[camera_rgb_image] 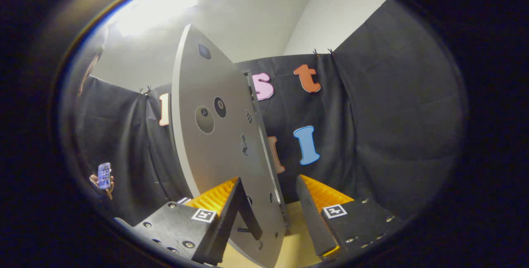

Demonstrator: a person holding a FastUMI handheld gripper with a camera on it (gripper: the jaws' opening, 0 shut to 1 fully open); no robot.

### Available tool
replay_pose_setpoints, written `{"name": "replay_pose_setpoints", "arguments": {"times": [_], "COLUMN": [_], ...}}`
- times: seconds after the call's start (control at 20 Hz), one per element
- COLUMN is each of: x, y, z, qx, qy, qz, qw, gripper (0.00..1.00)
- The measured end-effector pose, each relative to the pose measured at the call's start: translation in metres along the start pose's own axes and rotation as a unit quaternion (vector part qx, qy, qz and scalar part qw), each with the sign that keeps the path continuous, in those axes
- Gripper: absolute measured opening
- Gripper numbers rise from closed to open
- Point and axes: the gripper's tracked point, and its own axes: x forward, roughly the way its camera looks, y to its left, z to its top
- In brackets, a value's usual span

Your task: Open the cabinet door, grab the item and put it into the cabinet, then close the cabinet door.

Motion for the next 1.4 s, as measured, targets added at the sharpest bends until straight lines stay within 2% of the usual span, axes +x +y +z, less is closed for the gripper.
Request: {"name": "replay_pose_setpoints", "arguments": {"times": [0.35,0.55,0.85,1.15,1.4], "x": [0.020,0.032,0.037,0.051,0.062], "y": [0.004,0.012,0.025,0.042,0.050], "z": [-0.015,-0.045,-0.065,-0.075,-0.074], "qx": [0.006,-0.051,-0.060,-0.068,-0.063], "qy": [0.041,0.083,0.127,0.140,0.139], "qz": [0.059,0.063,0.123,0.175,0.199], "qw": [0.997,0.993,0.982,0.972,0.968], "gripper": [0.79,0.79,0.79,0.79,0.79]}}
